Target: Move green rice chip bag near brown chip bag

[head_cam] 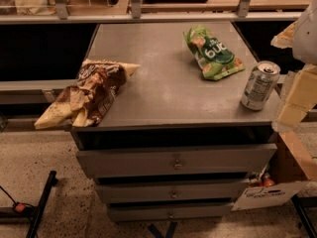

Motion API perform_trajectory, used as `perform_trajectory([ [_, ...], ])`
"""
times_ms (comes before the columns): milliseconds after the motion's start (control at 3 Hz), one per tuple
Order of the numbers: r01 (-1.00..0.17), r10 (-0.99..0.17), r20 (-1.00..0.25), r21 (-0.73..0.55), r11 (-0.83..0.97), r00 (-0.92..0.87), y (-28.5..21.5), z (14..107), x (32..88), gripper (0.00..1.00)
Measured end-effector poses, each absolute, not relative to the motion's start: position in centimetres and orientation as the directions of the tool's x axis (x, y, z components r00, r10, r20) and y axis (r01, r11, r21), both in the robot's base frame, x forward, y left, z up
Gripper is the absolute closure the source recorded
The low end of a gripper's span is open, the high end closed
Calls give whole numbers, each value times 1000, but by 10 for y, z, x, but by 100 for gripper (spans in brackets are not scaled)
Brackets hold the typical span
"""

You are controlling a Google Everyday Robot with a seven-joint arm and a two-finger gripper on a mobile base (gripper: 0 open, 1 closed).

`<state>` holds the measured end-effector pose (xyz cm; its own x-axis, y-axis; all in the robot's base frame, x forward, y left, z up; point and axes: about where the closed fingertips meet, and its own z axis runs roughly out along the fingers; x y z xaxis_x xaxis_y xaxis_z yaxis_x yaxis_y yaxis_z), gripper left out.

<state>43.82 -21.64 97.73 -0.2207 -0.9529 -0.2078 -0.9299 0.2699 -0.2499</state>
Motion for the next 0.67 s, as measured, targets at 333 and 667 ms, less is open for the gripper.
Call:
perform_trajectory([
  [333,-930,-953,-208,-250,270,-221,-216,977,438,0],
  [667,-919,-937,-263,-259,298,-230,-210,967,474,0],
])
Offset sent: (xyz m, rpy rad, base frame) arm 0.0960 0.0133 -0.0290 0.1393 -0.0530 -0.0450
